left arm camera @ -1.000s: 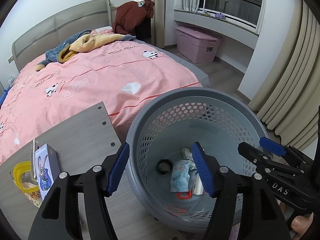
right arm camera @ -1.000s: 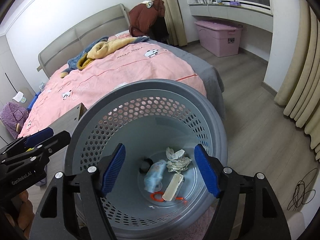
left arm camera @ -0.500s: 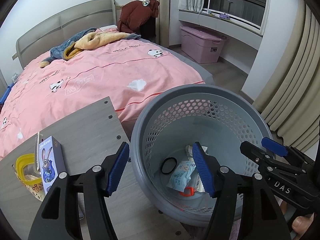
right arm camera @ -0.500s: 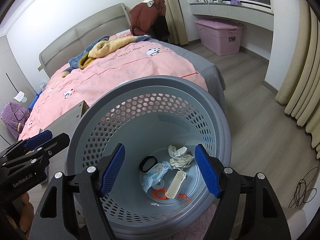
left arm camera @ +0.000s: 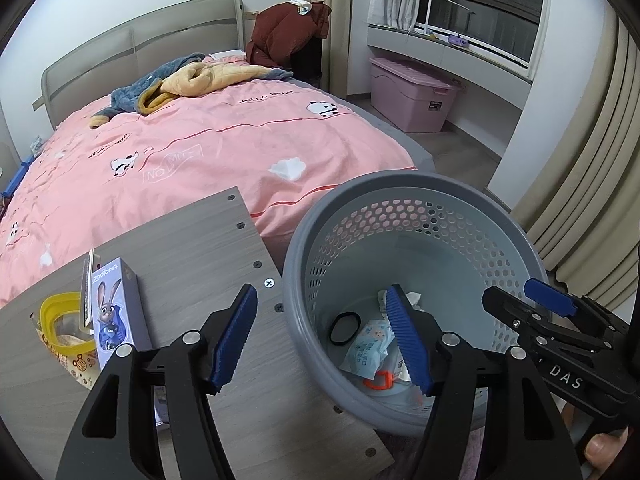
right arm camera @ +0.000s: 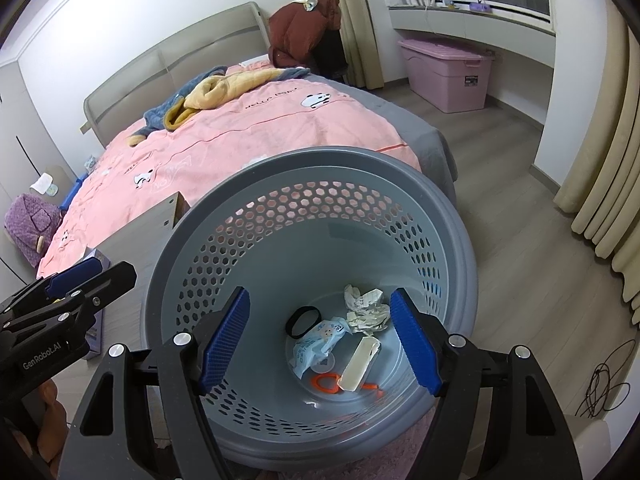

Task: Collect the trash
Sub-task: 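Move both grippers back to the table toward the purple box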

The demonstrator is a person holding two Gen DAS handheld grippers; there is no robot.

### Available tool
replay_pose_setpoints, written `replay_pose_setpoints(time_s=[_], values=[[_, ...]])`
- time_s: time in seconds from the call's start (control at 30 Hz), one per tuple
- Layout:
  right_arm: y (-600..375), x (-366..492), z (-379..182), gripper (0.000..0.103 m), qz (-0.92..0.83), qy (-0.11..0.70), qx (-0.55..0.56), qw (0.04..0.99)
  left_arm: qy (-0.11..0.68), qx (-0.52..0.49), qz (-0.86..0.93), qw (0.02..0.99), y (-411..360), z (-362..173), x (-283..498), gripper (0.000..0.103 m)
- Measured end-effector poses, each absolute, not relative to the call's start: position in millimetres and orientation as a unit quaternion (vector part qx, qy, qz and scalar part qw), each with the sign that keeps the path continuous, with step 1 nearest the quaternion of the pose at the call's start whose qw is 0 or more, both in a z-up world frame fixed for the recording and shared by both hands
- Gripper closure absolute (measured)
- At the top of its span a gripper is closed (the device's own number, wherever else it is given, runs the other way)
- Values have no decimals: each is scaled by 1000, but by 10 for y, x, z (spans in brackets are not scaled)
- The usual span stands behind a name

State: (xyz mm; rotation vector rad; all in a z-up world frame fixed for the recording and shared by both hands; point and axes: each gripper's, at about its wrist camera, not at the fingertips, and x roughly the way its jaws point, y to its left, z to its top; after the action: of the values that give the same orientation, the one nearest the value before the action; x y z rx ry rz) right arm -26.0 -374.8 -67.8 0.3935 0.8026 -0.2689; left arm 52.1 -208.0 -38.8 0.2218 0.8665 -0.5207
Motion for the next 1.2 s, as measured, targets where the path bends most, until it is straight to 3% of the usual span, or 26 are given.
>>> replay_pose_setpoints(time_s=[0.53, 1.2], values=[[-3324, -248, -570, 29, -102, 386, 163, 902, 410, 78, -221, 882, -1548, -381, 486, 38], [-2442, -22, -481, 24, -33, 388, 112, 914, 400, 0, -127, 908, -212, -305, 562, 38]])
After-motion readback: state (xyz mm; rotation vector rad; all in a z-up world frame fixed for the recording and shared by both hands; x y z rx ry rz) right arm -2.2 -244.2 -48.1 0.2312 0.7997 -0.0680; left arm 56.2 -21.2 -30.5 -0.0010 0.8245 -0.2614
